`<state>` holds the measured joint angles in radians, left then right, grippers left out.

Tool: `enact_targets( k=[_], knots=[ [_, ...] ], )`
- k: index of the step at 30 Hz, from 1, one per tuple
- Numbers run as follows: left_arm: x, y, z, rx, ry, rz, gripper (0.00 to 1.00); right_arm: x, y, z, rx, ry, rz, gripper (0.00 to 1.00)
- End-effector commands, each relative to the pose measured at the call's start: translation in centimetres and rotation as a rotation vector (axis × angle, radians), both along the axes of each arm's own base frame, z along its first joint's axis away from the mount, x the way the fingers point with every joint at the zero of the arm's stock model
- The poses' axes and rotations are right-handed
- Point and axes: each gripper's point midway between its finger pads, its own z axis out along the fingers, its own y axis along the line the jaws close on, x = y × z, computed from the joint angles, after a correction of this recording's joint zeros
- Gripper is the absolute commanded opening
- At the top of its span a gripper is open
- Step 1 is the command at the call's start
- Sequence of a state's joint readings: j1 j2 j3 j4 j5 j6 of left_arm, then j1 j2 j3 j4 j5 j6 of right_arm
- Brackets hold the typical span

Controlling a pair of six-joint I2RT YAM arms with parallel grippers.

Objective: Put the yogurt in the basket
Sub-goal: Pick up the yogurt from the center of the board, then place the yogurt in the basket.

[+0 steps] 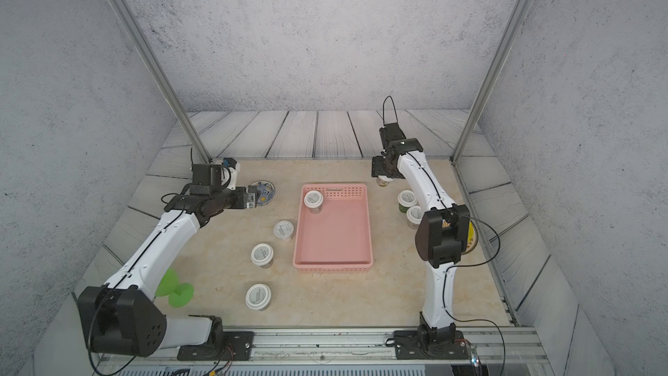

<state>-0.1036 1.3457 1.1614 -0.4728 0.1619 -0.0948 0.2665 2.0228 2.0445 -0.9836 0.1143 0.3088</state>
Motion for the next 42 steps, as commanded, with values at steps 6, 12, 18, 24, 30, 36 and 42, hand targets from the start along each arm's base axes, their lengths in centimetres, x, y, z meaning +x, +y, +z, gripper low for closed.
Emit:
enact_targets(
  k=[6, 12, 18, 24, 30, 36, 42],
  knots=[
    [0.0, 0.8, 0.0, 0.003, -0.011, 0.020, 0.99, -3.8, 3.4, 2.7, -0.018, -0.013, 0.086, 0.79],
    [0.0, 1.0, -0.2, 0.002, -0.015, 0.021, 0.98, -6.2, 6.5, 2.1, -0.038, 0.010, 0.161, 0.79],
    [0.0, 1.1, -0.4, 0.001, -0.009, 0.025, 0.99, -7.7, 9.0, 0.6, -0.046, 0.033, 0.206, 0.79],
    [0.1, 1.0, -0.6, -0.004, -0.004, 0.022, 0.98, -7.5, 10.8, -1.1, -0.044, 0.053, 0.233, 0.79],
    [0.2, 1.5, -0.6, 0.001, -0.004, 0.033, 0.98, -6.7, 11.9, -3.3, -0.048, 0.083, 0.245, 0.79],
    [0.2, 1.5, -0.8, -0.003, 0.001, 0.034, 0.98, -5.8, 13.2, -4.8, -0.052, 0.099, 0.260, 0.79],
    [0.3, 1.8, -0.8, -0.002, 0.001, 0.043, 0.98, -4.9, 14.4, -6.3, -0.070, 0.116, 0.282, 0.79]
  ],
)
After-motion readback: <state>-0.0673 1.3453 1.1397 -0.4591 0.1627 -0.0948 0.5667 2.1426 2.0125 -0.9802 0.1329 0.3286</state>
